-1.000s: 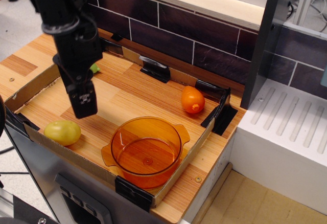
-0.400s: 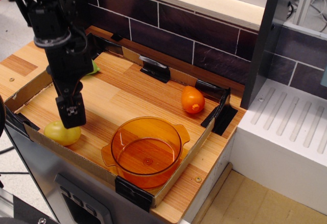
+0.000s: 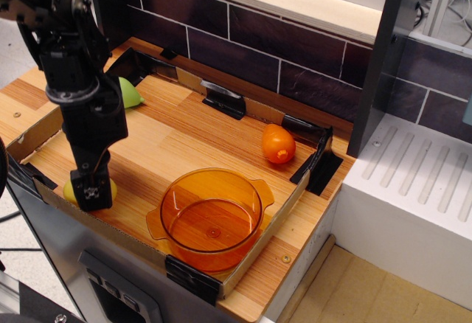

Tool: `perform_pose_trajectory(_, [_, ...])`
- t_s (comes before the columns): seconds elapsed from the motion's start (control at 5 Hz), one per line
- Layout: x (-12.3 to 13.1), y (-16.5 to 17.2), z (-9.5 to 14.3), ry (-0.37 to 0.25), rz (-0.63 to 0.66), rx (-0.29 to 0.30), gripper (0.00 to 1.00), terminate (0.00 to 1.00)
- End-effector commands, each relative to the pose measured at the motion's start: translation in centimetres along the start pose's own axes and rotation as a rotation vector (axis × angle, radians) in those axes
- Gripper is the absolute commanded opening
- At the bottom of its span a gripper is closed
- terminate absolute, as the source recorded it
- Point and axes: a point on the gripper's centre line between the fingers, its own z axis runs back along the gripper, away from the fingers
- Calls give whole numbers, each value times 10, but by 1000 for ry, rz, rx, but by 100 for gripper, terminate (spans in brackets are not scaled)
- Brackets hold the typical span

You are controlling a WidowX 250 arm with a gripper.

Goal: Put potato in pot

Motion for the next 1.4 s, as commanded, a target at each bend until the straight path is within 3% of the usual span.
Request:
perform_pose_trajectory(0.0, [-4, -6, -10, 44, -7, 34, 0, 0])
perform_pose_trajectory(0.2, [1, -3, -6, 28, 51, 4, 0, 0])
perform_pose_trajectory(0.4, [10, -1, 5, -41, 126, -39, 0, 0])
perform_pose_trajectory(0.6, [13, -4, 25, -87, 154, -41, 0, 0])
perform_pose_trajectory(0.8, [18, -13, 44, -143, 184, -6, 0, 0])
perform_pose_trajectory(1.0, [32, -21, 70, -189, 205, -17, 0, 0])
perform_pose_trajectory(1.2, [63, -25, 94, -203, 265, -46, 0, 0])
